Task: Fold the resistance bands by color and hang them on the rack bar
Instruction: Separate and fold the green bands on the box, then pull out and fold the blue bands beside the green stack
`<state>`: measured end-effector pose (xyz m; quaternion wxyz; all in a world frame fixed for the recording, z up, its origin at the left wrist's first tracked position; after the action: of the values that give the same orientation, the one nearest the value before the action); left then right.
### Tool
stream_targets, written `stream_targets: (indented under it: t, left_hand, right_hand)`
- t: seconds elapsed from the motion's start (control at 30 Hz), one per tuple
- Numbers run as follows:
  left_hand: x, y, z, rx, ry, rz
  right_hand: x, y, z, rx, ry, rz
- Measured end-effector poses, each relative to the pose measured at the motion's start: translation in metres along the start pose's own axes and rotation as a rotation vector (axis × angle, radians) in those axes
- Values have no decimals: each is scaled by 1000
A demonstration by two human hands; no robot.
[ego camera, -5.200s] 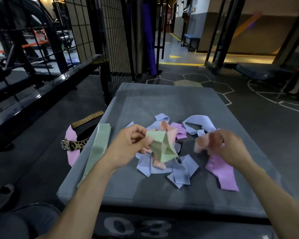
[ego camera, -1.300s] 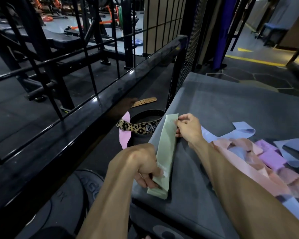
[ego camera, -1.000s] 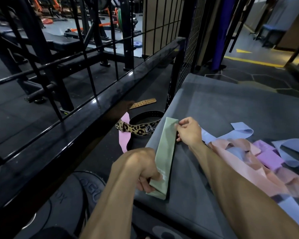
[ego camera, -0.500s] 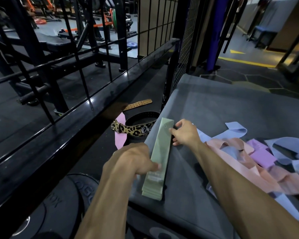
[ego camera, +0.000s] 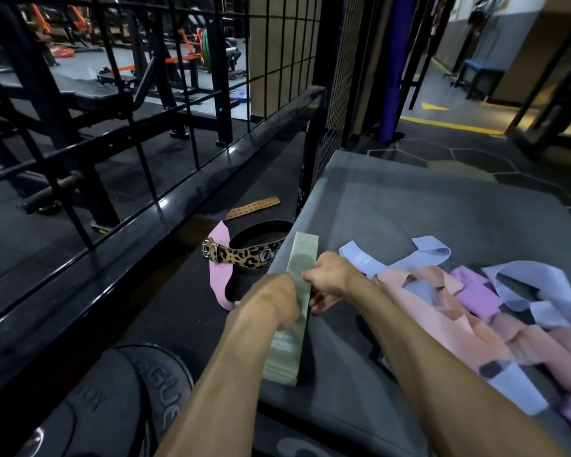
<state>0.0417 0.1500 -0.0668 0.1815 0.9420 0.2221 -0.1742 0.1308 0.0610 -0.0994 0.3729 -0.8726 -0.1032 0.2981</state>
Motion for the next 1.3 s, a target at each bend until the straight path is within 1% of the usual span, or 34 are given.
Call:
stream_targets:
  t: [0.1,0.13,0.17,0.23,0.3,0.33,0.37,0.43,0.5,0.53,0.57,0.63,0.7,0.8,0.87,0.9,0.97,1.07,1.13,1.17,1.23,1.3]
  left_hand:
    - [0,-2,-7,-29,46,5]
    - [-1,-1,-12,-39,76,19]
    - [-1,4,-16,-47,115,56]
    - [-4,24,-22,-82,199,190]
    - [-12,49,-19,-166,233,323]
    - [-14,61,-13,-178,228,372]
    - [-17,73,-4,-161,213,410]
    - [-19,93,15,-103,174,458]
    - [-21,111,28,-72,138,490]
    - [-23,120,32,-66,122,498]
    - [-23,128,36,-66,104,503]
    - [-25,144,46,-59,46,490]
    - [-22,158,58,-13,8,474]
    - [-8,171,75,36,-20,431]
    - [-1,177,84,77,-45,408]
    - [0,182,86,98,-42,416]
    - [-1,194,82,101,18,441]
    - [-5,214,72,67,153,431]
    - [-11,233,80,2,140,454]
    - [-15,244,86,-41,110,472]
    - [-25,268,97,-126,79,529]
    - [-40,293,105,-225,58,606]
  right_hand:
    - [-19,3,-11,24,-7,-90]
    - [-27,5,-23,-9,21,-142]
    - [-39,6,-41,-93,71,-205]
    - [-73,6,-83,-334,194,-334]
    - [-112,14,-122,-526,270,-403]
    - [-128,27,-138,-605,267,-391]
    - [-141,45,-148,-675,229,-352]
    - [-163,91,-154,-737,103,-267]
    - [-183,136,-145,-682,35,-232]
    - [-192,154,-139,-642,37,-228]
    - [-197,169,-132,-623,58,-214]
    - [-199,187,-123,-670,121,-185]
    - [-196,193,-122,-709,196,-178]
    - [-191,190,-126,-749,266,-258]
    - [-188,188,-125,-748,255,-305]
    - [-184,188,-124,-746,246,-314]
    - [-178,190,-127,-734,270,-336]
    - [-180,182,-150,-654,400,-417]
    - [-190,180,-175,-627,496,-451]
    - [-194,187,-191,-611,532,-407]
    - [-199,216,-223,-503,611,-230]
    - [-211,237,-247,-430,712,-141]
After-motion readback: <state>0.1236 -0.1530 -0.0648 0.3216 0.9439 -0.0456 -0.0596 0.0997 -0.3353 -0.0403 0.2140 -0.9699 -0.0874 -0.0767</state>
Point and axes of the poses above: each hand's wrist, its own x-axis towards the middle knuckle, its own z-axis out of the palm, y = z × x, the point moved 10 cm from there along x, towards the middle knuckle, and after that the axes turned 6 degrees about -z, right-handed, at the moved point
